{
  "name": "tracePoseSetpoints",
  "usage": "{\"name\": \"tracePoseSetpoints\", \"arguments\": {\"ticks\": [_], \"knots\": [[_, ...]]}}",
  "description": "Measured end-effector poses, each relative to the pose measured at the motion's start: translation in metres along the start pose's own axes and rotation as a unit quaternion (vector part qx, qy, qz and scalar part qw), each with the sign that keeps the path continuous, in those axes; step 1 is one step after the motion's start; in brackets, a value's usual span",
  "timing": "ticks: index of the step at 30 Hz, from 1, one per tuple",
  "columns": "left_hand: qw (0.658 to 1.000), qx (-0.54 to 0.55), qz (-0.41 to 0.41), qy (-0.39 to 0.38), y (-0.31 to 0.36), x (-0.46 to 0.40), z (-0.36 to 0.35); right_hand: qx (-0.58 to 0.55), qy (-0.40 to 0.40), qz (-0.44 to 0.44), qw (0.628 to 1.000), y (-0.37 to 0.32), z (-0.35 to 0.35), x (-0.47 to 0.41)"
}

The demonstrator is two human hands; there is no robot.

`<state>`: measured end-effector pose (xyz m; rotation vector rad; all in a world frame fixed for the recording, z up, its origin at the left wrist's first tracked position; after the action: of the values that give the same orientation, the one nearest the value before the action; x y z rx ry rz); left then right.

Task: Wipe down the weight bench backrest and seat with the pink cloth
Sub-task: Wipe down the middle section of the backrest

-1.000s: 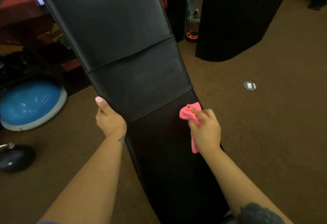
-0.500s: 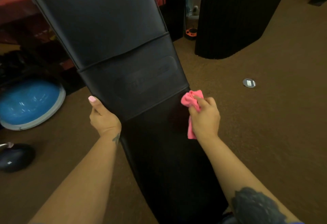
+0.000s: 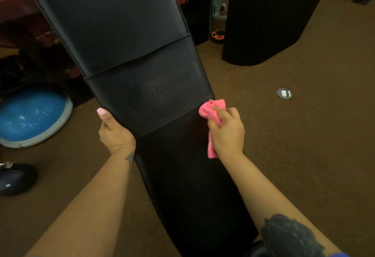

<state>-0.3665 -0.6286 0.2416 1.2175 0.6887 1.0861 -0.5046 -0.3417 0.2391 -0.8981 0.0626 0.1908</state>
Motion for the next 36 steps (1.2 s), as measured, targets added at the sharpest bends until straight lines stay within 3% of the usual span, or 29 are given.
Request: {"name": "tracePoseSetpoints", "arguments": {"ticks": [3,8,12,15,21,24,28,33,36], "knots": [[1.000,0.004,-0.001,0.000,-0.001,-0.002,0.000,0.038,-0.034,0.012,0.999,0.022,-0.003,0.026],[1.000,0.013,0.002,-0.002,-0.002,-0.001,-0.001,0.049,-0.001,-0.063,0.997,0.047,0.009,0.008],[1.000,0.001,0.007,0.000,0.003,0.004,-0.001,-0.001,-0.013,0.000,1.000,0.012,-0.006,0.017],[1.000,0.002,0.003,-0.007,0.005,0.005,-0.002,0.047,-0.068,0.071,0.994,0.013,-0.022,0.044],[1.000,0.015,-0.003,-0.006,0.004,0.005,0.000,0.056,-0.013,-0.031,0.998,0.051,0.003,0.024],[1.000,0.004,0.004,-0.007,0.004,0.005,-0.001,0.024,-0.006,0.013,1.000,0.019,-0.005,0.020],[1.000,0.013,0.001,-0.008,0.006,0.006,-0.001,0.065,-0.061,0.080,0.993,0.018,-0.024,0.050],[1.000,0.021,-0.005,-0.012,0.005,0.006,-0.001,0.059,-0.024,-0.017,0.998,0.054,-0.001,0.038],[1.000,0.023,-0.001,-0.012,0.004,0.006,-0.002,0.033,-0.008,-0.002,0.999,0.032,-0.006,0.029]]}}
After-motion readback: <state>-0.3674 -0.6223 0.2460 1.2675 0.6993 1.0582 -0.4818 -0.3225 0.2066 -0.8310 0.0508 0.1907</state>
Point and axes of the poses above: each hand's wrist, its own x-axis away from the middle knuckle, its own z-axis out of the back of the hand, y = z × x, the point moved 10 cm from there along -x, towards the middle knuckle, and after that the axes turned 5 degrees about -y, right-handed, at the moved point
